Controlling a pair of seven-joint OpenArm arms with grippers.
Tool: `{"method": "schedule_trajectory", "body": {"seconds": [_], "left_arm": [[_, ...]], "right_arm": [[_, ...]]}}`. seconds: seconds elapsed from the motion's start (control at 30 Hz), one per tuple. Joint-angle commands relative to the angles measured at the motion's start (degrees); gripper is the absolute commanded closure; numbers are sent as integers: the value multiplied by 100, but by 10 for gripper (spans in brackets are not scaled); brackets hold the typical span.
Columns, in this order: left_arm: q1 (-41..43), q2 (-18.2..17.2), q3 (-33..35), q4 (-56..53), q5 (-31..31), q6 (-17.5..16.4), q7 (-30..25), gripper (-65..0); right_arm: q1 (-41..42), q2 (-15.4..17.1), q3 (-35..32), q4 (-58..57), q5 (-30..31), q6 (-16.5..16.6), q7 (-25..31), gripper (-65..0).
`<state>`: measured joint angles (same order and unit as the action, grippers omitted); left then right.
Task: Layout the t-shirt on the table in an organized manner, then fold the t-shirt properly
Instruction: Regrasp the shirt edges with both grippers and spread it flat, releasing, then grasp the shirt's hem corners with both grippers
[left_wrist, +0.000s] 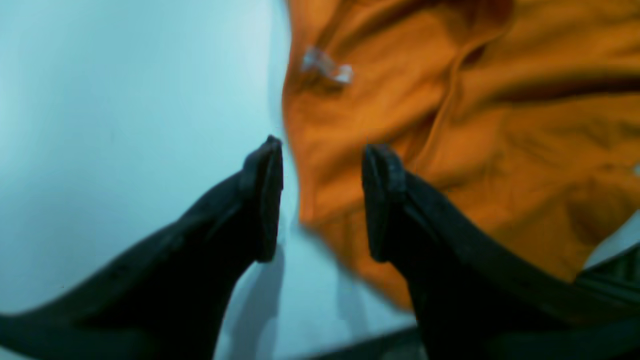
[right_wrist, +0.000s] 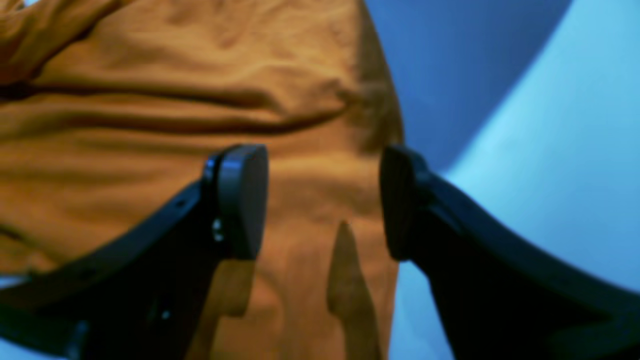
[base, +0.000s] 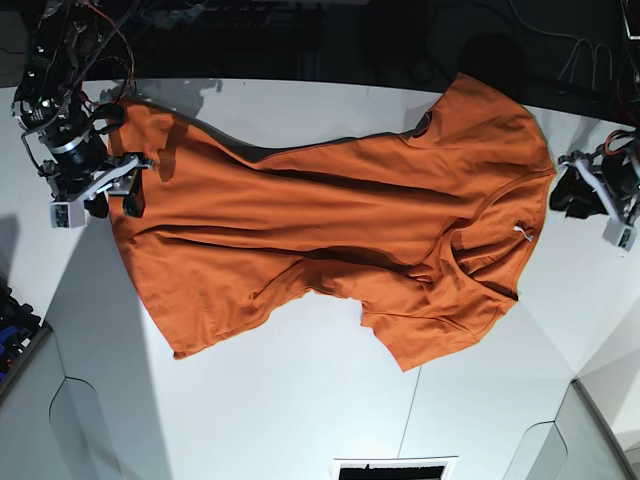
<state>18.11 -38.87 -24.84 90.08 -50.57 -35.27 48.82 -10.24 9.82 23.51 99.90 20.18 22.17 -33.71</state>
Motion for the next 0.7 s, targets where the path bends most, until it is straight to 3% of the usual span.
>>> {"method": "schedule_trajectory", "body": {"seconds": [0.0,0.13,0.33,0.67], "left_arm": [[140,-127,-210,85,-184,-44,-52,-284],[774,-111,-680,85,-605,-223,87,-284],[1519,-52,-782,85,-748,-317,92,-284],[1823,483,-780,85,-756,-319,55,-284]], "right_arm": [[-72,63,114,107,129,83,83,-349],[-428,66,503,107,293,192,85,-349],[-964,63,1117,107,881,531,11,-349],[-1537,61,1189,103,1104,638,-66,-349]]}}
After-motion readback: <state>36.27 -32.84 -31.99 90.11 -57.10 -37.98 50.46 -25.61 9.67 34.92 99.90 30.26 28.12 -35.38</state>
